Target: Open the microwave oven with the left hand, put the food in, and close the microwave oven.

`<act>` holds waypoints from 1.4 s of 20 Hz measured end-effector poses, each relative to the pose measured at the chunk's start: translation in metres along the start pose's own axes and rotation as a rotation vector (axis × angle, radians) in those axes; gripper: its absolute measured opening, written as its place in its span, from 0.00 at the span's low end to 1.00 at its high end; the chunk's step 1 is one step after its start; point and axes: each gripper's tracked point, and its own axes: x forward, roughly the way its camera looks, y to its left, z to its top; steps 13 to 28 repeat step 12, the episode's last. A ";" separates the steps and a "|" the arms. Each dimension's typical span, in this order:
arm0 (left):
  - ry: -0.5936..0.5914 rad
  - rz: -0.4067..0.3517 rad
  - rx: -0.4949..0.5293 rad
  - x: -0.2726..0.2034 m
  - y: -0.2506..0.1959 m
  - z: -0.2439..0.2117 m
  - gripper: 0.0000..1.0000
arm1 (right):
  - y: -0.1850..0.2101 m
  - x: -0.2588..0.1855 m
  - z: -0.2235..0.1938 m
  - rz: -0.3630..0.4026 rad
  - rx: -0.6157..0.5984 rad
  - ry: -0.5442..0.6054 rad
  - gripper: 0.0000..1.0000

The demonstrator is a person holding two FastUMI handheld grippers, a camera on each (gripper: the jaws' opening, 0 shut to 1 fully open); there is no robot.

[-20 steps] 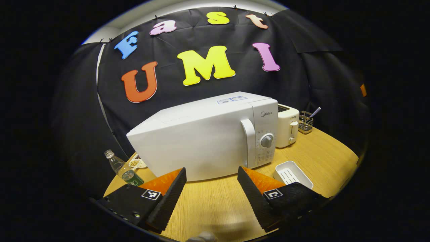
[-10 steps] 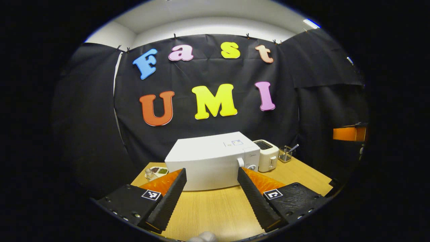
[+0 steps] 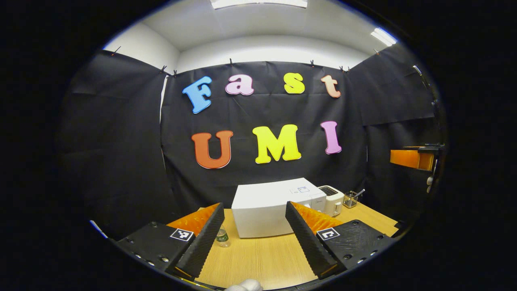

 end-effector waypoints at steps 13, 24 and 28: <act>-0.058 0.018 -0.081 -0.010 0.012 0.024 0.88 | 0.010 -0.010 0.001 0.002 -0.027 0.016 1.00; -0.058 0.018 -0.081 -0.010 0.012 0.024 0.88 | 0.010 -0.010 0.001 0.002 -0.027 0.016 1.00; -0.058 0.018 -0.081 -0.010 0.012 0.024 0.88 | 0.010 -0.010 0.001 0.002 -0.027 0.016 1.00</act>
